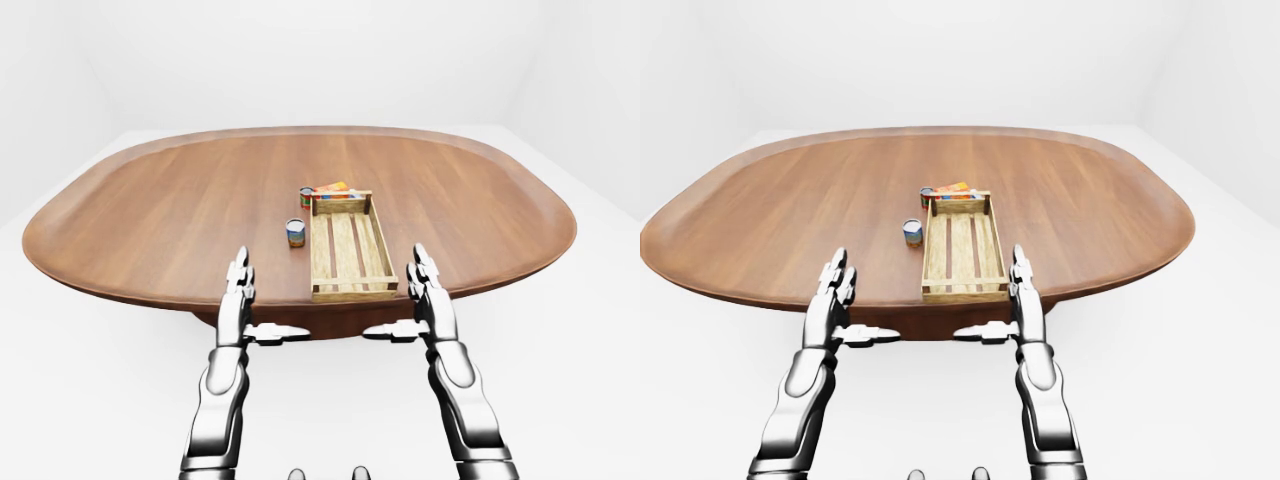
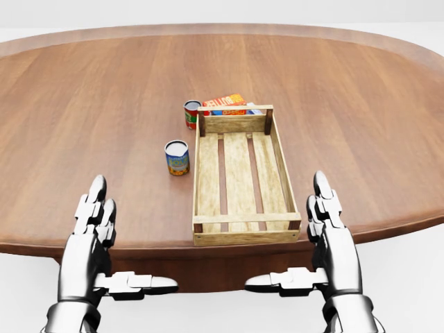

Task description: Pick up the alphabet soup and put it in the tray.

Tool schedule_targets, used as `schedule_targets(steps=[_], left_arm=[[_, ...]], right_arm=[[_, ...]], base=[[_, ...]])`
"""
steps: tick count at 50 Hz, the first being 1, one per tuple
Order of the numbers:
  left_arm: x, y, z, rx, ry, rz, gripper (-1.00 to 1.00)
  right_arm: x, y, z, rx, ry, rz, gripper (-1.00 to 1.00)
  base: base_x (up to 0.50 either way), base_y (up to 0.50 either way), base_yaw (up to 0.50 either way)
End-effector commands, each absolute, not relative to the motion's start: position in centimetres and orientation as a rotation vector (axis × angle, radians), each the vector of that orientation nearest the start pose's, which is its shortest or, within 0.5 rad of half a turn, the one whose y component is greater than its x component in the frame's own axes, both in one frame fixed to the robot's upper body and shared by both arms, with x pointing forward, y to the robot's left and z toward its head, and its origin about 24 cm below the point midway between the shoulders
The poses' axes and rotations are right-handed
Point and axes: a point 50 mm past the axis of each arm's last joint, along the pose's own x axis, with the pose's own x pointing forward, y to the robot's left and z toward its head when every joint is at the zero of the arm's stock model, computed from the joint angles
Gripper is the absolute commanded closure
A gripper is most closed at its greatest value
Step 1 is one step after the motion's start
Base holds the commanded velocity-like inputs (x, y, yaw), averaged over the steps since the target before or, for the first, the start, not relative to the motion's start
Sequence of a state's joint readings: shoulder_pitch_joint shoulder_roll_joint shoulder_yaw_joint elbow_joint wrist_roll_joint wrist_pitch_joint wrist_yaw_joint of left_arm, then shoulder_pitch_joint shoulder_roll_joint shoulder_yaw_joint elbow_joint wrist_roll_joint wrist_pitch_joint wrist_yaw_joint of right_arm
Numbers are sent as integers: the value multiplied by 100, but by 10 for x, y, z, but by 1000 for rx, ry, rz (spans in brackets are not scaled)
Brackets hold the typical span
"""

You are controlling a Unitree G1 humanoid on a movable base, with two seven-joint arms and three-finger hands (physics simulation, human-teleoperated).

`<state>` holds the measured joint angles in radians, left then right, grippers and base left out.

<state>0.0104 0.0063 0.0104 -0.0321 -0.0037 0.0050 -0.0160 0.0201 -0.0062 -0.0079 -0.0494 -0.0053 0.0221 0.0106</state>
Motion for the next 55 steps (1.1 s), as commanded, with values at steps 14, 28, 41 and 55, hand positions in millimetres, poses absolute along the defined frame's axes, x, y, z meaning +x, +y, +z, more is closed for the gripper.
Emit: schedule_targets(steps=[14,28,41,55], left_arm=[[238,174,90,-47,-173,25,-100],[244,214,106,-26,-228,141,-100],[242,234,117,-19,-264,208,-100],[236,242,128,-16,-316,234,-100]], right_arm=[[224,-165,93,-39,-171,-33,-100],[192,-191,137,-68,-354,-125,-100],[153,-217,171,-131,-497,-230,-100],[139,-224,181,-128,-559,-251,-100]], base=[[0,0,0],[0,0,0],[0,0,0],[0,0,0]])
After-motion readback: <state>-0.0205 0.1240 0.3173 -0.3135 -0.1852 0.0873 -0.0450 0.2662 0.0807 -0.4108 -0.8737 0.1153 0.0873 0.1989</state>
